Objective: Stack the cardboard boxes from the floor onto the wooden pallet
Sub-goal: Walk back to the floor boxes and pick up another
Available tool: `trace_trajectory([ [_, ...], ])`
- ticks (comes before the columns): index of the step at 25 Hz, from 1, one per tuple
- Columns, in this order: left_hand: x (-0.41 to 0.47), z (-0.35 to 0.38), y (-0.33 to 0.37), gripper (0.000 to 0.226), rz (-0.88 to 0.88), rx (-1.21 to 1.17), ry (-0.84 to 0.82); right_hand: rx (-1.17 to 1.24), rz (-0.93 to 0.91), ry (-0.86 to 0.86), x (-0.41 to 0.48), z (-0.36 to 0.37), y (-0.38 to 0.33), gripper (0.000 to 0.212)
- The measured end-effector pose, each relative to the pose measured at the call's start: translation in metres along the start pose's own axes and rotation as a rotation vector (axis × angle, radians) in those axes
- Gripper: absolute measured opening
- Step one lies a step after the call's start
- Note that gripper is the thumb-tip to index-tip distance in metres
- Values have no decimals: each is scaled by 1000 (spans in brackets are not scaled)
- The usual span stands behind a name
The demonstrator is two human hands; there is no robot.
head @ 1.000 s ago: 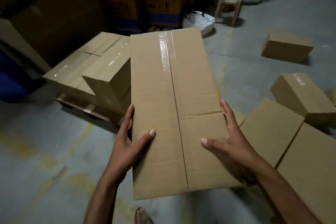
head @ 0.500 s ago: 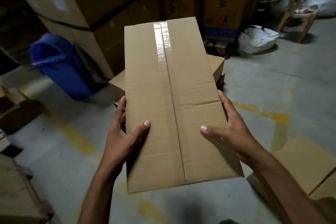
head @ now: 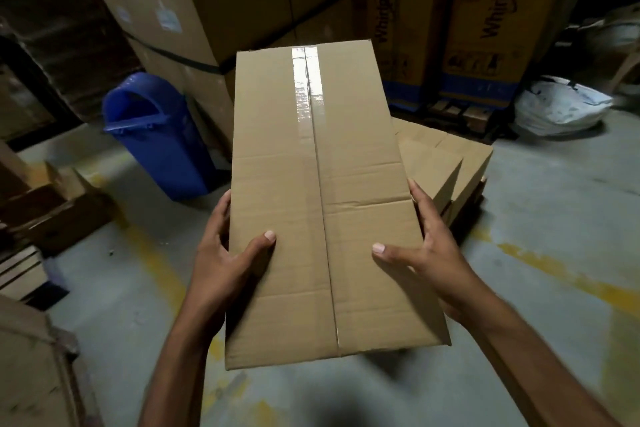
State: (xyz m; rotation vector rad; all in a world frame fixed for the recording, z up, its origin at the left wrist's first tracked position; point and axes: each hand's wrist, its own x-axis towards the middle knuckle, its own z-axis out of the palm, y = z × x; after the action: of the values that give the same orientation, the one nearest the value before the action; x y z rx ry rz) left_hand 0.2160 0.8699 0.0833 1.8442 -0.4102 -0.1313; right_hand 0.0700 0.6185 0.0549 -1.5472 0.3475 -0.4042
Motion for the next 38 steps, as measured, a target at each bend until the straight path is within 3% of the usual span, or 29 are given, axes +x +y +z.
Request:
trace_trajectory([
  [8, 164, -62, -49, 80, -55, -50, -27, 55, 102, 37, 155, 88, 19, 100],
  [15, 324, -133, -117, 84, -116, -16, -281, 189, 245, 211, 247, 203, 54, 104],
  [18, 379, -141, -132, 72, -149, -27, -398, 199, 303, 278, 278, 230, 63, 100],
  [29, 523, -63, -202, 64, -227, 56, -614, 167, 530, 393, 391, 221, 132, 100],
  [34, 578, -14, -222, 99, -230, 167, -779, 114, 632, 456, 431, 194, 158, 106],
  [38, 628, 39, -242, 103, -293, 163, -855, -17, 692, 518, 472, 167, 170, 103],
])
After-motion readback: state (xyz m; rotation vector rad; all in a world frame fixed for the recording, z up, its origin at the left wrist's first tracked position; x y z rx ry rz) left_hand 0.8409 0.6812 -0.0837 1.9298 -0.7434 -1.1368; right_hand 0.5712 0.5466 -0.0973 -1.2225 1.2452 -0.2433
